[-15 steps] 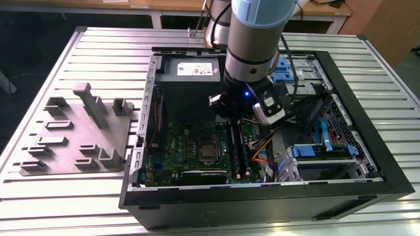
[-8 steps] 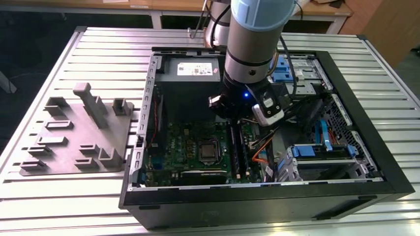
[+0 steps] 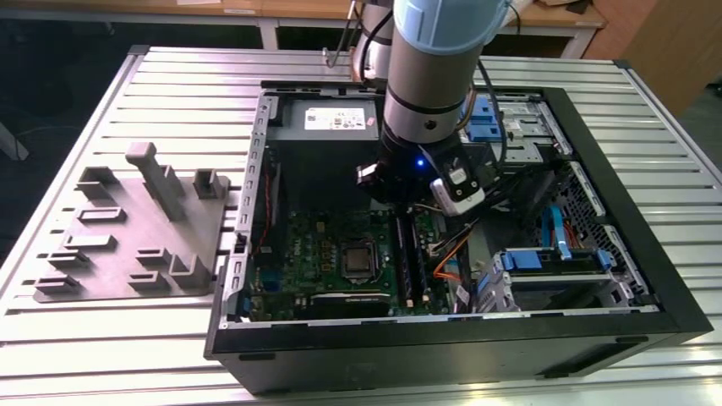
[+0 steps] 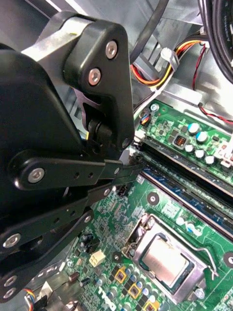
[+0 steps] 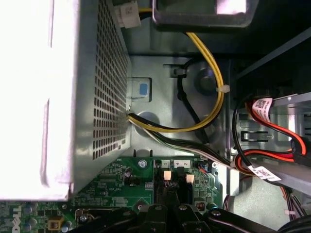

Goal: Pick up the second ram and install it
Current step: 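Press down the second ram until it locks into place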

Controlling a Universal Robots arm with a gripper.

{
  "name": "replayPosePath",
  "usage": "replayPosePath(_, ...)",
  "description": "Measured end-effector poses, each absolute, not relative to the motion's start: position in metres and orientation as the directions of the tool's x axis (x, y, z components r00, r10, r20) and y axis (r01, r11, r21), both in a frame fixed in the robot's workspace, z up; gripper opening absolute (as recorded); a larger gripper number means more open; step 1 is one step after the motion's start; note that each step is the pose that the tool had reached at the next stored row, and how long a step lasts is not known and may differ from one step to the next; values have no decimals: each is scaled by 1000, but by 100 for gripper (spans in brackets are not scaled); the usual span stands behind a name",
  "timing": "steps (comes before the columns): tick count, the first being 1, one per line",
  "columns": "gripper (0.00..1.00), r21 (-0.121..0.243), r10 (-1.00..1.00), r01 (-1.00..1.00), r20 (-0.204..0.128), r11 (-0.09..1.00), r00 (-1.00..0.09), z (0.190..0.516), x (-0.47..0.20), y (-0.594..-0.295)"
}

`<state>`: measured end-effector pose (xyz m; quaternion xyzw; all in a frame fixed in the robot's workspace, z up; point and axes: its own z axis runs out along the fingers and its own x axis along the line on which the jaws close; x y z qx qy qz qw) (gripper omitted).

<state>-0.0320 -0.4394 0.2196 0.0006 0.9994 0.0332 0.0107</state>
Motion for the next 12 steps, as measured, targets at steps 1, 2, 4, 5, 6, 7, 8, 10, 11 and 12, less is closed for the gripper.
replayPosePath(1,10,66,2,0,-21,998,-1000,220,-32,-439)
replayPosePath(2,10,66,2,1,-21,998,-1000,219,-32,-439)
replayPosePath(4,10,66,2,1,-21,998,-1000,219,-32,-439)
replayPosePath(5,10,67,2,1,-21,998,-1000,219,-32,-439)
replayPosePath(6,10,66,2,1,-21,998,-1000,219,-32,-439)
replayPosePath(7,10,66,2,1,-21,998,-1000,219,-32,-439)
replayPosePath(8,10,66,2,1,-21,998,-1000,218,-32,-439)
replayPosePath(10,10,66,2,1,-21,998,-1000,217,-32,-439)
replayPosePath(11,10,66,2,1,-21,998,-1000,217,-32,-439)
replayPosePath(12,10,66,2,1,-21,998,-1000,217,-32,-439)
